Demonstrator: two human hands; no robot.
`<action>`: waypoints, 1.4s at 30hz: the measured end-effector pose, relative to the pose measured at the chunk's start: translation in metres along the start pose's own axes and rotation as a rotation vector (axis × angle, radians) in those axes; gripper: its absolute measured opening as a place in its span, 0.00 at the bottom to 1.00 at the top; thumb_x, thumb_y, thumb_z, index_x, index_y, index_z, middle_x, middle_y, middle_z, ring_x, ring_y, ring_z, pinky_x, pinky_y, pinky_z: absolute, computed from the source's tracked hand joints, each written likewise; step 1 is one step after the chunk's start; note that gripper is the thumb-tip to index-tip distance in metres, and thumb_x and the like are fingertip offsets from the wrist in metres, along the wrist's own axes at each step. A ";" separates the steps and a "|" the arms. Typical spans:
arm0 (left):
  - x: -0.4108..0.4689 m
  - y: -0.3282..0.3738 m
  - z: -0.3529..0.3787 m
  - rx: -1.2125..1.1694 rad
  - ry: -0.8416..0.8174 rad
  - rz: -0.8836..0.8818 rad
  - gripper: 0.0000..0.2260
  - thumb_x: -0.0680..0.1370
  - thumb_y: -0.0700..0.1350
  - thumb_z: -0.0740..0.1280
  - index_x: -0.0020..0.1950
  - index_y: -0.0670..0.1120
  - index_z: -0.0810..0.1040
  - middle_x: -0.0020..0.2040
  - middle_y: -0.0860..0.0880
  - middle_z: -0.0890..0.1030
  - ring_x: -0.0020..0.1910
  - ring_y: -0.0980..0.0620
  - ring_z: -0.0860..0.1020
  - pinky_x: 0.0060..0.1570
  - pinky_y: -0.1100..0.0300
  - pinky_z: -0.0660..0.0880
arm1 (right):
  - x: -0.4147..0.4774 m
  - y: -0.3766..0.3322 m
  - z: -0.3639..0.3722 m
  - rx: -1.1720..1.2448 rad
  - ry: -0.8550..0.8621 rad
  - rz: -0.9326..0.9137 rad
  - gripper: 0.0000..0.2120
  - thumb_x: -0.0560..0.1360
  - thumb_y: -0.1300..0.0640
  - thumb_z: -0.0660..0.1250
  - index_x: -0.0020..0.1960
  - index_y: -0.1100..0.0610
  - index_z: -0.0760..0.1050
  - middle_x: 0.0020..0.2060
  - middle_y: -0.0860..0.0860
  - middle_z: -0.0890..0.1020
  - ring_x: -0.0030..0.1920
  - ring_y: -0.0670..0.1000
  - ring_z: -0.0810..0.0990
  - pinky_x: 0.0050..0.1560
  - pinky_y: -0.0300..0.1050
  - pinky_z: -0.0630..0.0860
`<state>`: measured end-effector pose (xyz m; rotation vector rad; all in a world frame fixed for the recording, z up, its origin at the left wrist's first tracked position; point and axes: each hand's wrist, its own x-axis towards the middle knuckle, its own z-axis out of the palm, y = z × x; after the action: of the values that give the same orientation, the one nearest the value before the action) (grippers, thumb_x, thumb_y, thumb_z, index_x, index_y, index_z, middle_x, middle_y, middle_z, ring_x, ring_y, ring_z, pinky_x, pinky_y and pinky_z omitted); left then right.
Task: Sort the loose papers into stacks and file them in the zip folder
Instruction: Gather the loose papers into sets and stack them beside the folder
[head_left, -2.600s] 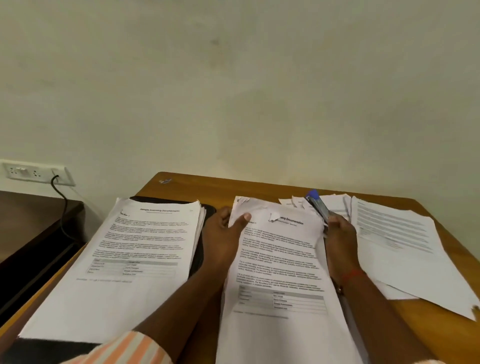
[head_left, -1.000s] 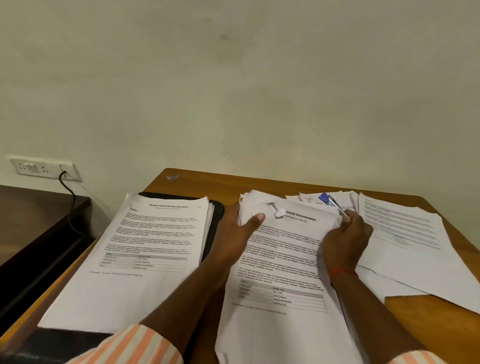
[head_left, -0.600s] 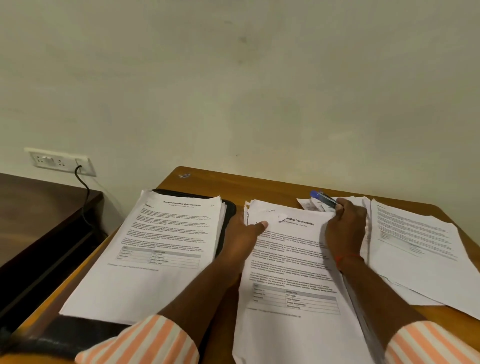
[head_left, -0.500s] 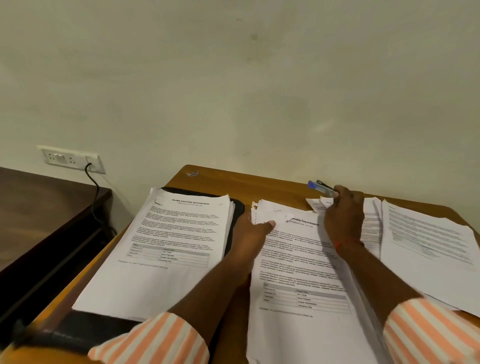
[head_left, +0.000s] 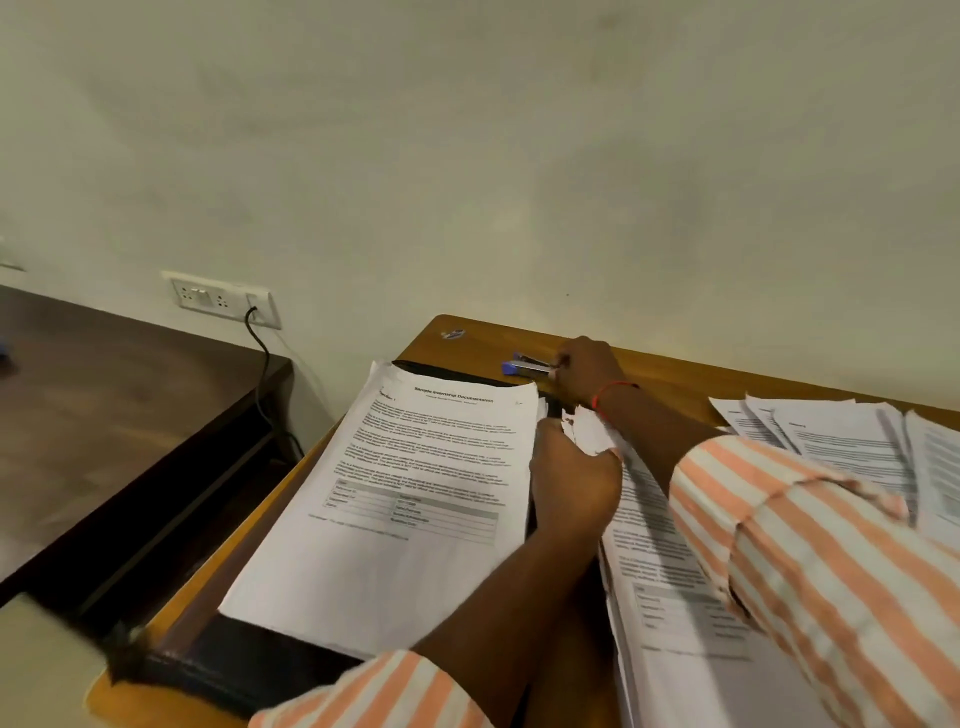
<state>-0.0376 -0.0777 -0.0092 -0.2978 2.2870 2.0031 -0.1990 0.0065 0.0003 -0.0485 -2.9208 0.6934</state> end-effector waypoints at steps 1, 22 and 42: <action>0.002 -0.001 0.000 -0.014 0.001 0.002 0.21 0.77 0.46 0.74 0.66 0.52 0.69 0.59 0.53 0.78 0.59 0.50 0.79 0.58 0.54 0.79 | 0.007 -0.003 0.004 -0.017 -0.018 -0.011 0.08 0.76 0.61 0.70 0.53 0.62 0.84 0.50 0.59 0.84 0.51 0.59 0.82 0.56 0.50 0.79; -0.011 0.017 -0.015 -0.313 -0.250 0.013 0.16 0.78 0.47 0.74 0.63 0.54 0.76 0.55 0.50 0.86 0.49 0.48 0.86 0.51 0.43 0.83 | -0.142 0.091 -0.137 0.093 0.231 0.173 0.13 0.80 0.49 0.66 0.43 0.57 0.79 0.42 0.52 0.82 0.47 0.54 0.80 0.41 0.40 0.67; -0.055 0.066 -0.004 -0.244 -0.250 0.515 0.17 0.78 0.56 0.71 0.66 0.55 0.76 0.58 0.54 0.85 0.55 0.51 0.85 0.52 0.49 0.83 | -0.268 0.072 -0.177 0.931 0.559 -0.024 0.12 0.77 0.55 0.72 0.59 0.48 0.78 0.51 0.40 0.86 0.51 0.43 0.85 0.49 0.37 0.82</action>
<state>0.0028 -0.0683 0.0664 0.5561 2.1104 2.3813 0.0918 0.1326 0.0898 -0.0875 -1.8601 1.6290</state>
